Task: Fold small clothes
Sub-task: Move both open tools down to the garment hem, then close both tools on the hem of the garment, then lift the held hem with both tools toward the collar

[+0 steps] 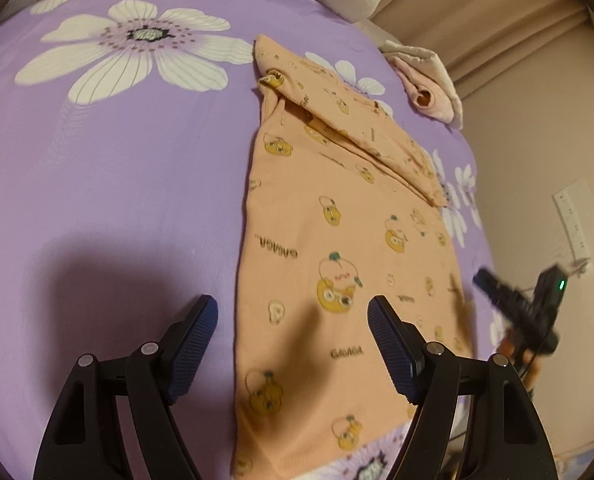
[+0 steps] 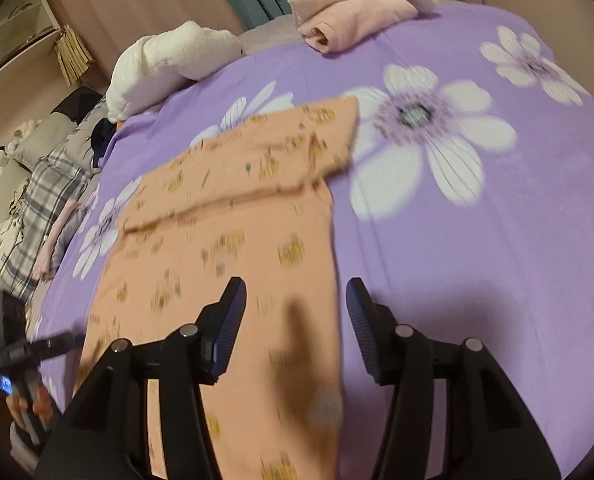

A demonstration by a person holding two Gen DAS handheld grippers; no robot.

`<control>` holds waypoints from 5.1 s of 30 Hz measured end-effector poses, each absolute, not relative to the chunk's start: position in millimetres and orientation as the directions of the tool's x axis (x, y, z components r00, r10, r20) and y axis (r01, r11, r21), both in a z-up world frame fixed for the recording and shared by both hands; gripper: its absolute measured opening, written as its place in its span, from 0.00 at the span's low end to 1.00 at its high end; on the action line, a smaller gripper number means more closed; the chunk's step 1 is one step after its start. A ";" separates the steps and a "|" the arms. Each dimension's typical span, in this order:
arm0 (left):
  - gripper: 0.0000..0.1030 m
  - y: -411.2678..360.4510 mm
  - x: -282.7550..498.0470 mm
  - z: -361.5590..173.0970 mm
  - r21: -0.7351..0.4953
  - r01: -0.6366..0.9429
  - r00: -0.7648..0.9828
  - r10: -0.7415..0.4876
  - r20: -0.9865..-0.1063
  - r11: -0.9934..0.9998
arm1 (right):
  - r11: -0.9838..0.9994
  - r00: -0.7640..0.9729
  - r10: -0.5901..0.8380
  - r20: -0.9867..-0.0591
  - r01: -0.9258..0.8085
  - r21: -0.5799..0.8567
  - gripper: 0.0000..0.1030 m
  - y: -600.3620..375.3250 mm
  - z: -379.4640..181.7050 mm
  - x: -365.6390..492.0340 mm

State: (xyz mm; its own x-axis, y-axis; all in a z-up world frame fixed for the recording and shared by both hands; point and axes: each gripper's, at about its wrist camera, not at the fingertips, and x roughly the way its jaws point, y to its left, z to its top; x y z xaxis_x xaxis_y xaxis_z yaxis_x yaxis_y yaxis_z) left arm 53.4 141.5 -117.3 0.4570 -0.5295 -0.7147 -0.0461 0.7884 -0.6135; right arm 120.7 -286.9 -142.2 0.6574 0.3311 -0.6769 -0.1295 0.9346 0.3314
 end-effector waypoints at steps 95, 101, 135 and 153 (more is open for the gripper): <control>0.05 118.5 49.3 -136.3 -0.736 -0.059 0.450 -0.640 -0.623 0.675 | 0.713 0.554 0.632 -0.542 -0.143 0.686 0.09 -291.5 -212.6 58.0; 0.01 118.8 45.7 -111.3 -0.774 0.016 0.506 -0.673 -0.540 0.633 | 0.652 0.591 0.680 -0.434 -0.218 0.726 0.06 -291.6 -193.6 47.8; 0.00 138.5 8.0 -60.2 -0.829 0.190 0.598 -0.731 -0.327 0.527 | 0.592 0.658 0.718 -0.228 -0.405 0.697 0.04 -278.5 -125.3 -6.3; 0.00 149.8 -38.4 -26.4 -0.803 0.214 0.559 -0.744 -0.365 0.555 | 0.600 0.644 0.744 -0.177 -0.527 0.602 0.04 -282.8 -86.7 -66.4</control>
